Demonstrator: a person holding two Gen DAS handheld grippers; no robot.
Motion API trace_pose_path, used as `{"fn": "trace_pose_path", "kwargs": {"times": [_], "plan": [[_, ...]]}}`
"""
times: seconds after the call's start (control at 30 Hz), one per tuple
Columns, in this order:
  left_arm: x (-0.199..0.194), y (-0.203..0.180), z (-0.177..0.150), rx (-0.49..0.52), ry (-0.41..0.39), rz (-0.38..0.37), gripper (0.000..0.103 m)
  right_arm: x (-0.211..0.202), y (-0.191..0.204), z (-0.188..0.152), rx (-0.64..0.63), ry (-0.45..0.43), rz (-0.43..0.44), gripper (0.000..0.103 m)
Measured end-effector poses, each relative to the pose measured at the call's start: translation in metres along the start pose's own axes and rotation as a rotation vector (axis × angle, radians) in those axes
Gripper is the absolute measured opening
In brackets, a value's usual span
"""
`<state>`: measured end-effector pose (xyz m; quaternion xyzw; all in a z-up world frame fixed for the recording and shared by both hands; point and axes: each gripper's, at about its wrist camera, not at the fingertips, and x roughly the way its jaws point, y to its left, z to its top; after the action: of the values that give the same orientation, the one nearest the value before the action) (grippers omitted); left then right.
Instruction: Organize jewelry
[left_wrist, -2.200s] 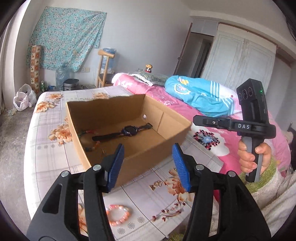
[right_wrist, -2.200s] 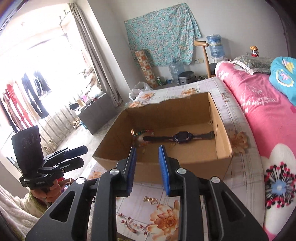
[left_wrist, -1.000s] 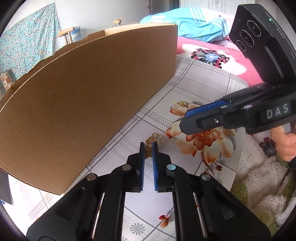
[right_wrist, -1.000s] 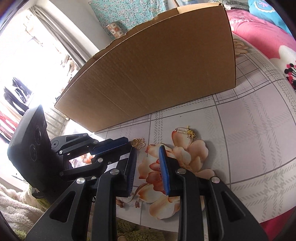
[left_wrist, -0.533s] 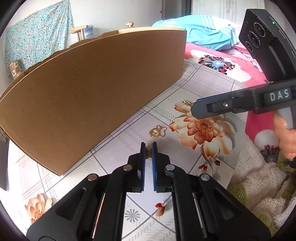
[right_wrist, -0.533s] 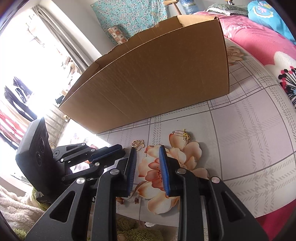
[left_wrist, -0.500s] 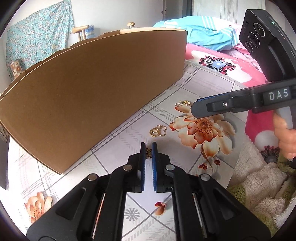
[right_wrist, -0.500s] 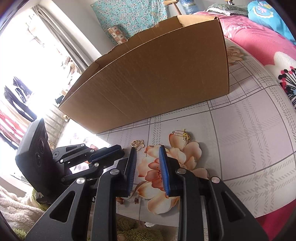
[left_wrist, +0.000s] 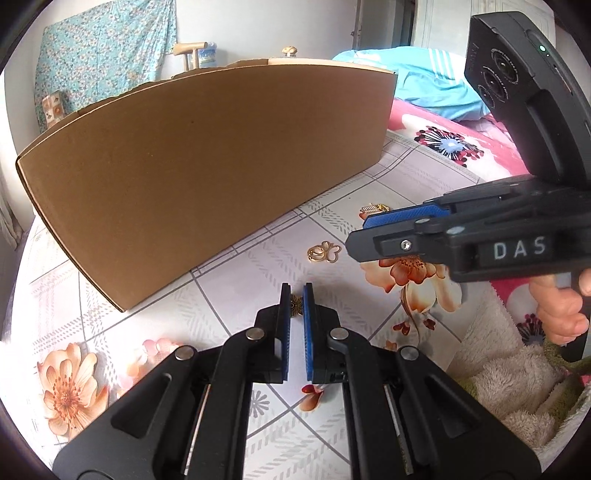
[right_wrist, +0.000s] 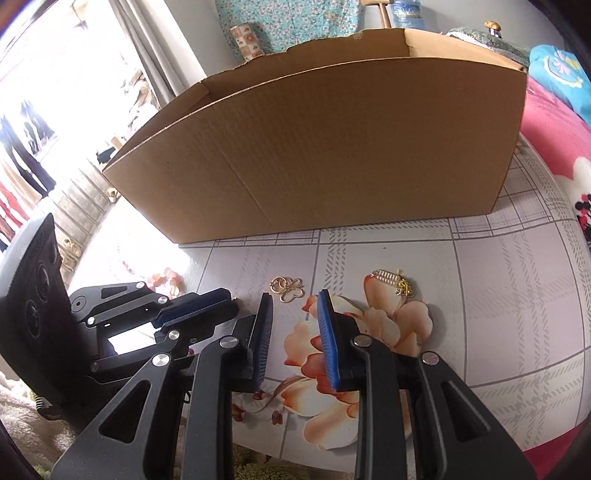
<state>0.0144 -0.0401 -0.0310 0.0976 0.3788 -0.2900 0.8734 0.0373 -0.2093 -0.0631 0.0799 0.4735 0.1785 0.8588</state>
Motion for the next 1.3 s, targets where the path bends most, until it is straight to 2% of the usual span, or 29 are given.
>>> {"fn": "trace_pose_path", "kwargs": {"times": [0.23, 0.43, 0.57, 0.97, 1.0, 1.2, 1.3], "plan": [[-0.002, 0.003, -0.003, -0.009, -0.013, -0.006, 0.005, 0.017, 0.030, 0.013, -0.164, 0.036, -0.097, 0.025], [-0.002, 0.006, -0.005, -0.026, -0.019, -0.022, 0.005, 0.029, 0.044, 0.017, -0.246, 0.070, -0.159, 0.024], [-0.003, 0.008, -0.006, -0.034, -0.018, -0.027, 0.005, 0.029, 0.048, 0.021, -0.244, 0.095, -0.154, 0.014], [-0.006, 0.012, -0.008, -0.037, -0.024, -0.031, 0.005, 0.026, 0.042, 0.020, -0.170, 0.117, -0.161, 0.013], [-0.006, 0.012, -0.008, -0.037, -0.023, -0.030, 0.005, 0.024, 0.040, 0.022, -0.160, 0.115, -0.159, 0.003], [-0.006, 0.011, -0.008, -0.034, -0.024, -0.026, 0.005, 0.018, 0.026, 0.022, -0.102, 0.125, -0.200, 0.003], [-0.006, 0.011, -0.008, -0.033, -0.023, -0.026, 0.005, 0.013, 0.023, 0.022, -0.083, 0.110, -0.182, 0.005]]}}
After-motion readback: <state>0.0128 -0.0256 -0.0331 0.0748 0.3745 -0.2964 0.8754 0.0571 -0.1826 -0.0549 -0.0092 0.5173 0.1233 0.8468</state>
